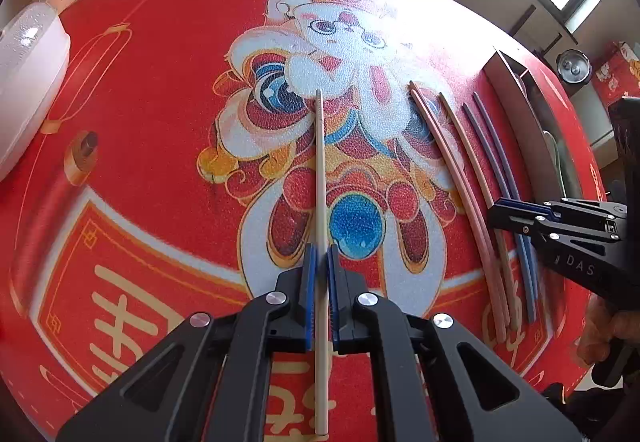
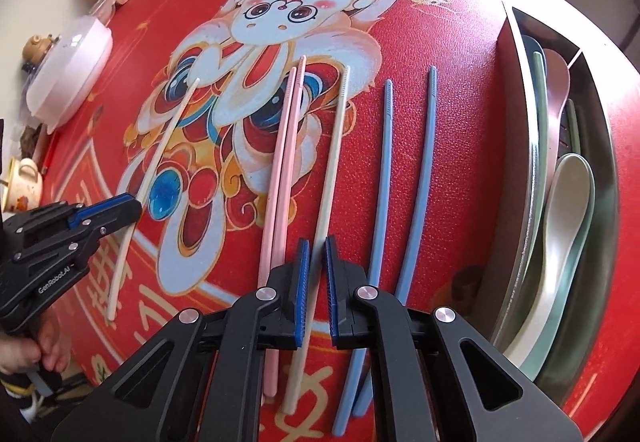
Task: Organize utensils
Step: 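Close the right tool on the white chopstick while the left tool lifts the cream chopstick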
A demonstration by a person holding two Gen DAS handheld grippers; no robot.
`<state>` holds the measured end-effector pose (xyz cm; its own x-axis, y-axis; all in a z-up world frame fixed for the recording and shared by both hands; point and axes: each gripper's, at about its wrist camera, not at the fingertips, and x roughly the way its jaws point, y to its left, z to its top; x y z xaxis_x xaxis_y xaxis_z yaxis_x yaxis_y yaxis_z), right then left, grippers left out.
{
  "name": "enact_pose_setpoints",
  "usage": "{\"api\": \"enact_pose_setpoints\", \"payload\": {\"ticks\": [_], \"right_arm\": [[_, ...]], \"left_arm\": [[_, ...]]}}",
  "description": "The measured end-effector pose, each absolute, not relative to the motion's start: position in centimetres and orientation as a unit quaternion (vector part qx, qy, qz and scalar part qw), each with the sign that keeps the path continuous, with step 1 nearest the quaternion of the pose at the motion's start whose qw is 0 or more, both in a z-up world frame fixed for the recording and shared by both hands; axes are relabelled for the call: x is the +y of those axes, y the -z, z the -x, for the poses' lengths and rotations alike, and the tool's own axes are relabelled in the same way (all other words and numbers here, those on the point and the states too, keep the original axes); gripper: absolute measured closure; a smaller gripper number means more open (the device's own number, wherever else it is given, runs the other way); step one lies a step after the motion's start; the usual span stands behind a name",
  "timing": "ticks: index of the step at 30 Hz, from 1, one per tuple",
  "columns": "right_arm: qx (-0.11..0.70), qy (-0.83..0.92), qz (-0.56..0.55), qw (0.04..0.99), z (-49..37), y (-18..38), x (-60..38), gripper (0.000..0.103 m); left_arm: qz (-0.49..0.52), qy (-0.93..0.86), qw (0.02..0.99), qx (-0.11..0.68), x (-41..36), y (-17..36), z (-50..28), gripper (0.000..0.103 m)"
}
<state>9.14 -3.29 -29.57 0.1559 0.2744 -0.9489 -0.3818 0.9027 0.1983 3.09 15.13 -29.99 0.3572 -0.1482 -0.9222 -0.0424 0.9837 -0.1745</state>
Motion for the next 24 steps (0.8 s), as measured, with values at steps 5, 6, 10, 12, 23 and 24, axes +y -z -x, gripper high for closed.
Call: {"api": "enact_pose_setpoints", "payload": {"ticks": [5, 6, 10, 12, 23, 24], "right_arm": [[0.611, -0.213, 0.051, 0.761, -8.2, 29.6, -3.2, 0.096], [0.610, -0.213, 0.054, 0.761, -8.2, 29.6, -3.1, 0.096], [0.610, -0.211, 0.065, 0.761, -8.1, 29.6, -2.9, 0.096], [0.610, -0.208, 0.072, 0.761, -8.0, 29.6, -2.8, 0.096], [0.616, -0.211, 0.080, 0.755, -8.2, 29.8, -2.6, 0.096], [0.617, -0.211, 0.082, 0.754, -8.3, 29.8, -2.5, 0.096]], "left_arm": [[0.068, 0.033, 0.818, 0.571, 14.5, 29.9, -1.8, 0.095], [0.069, 0.032, 0.817, 0.571, 14.5, 29.9, -1.6, 0.095], [0.076, 0.030, 0.818, 0.569, 14.7, 30.0, -1.3, 0.095], [0.080, 0.030, 0.818, 0.568, 14.8, 30.0, -1.3, 0.095], [0.098, 0.022, 0.820, 0.564, 15.0, 30.1, -1.4, 0.095], [0.108, 0.019, 0.818, 0.565, 15.2, 30.1, -1.4, 0.095]]}}
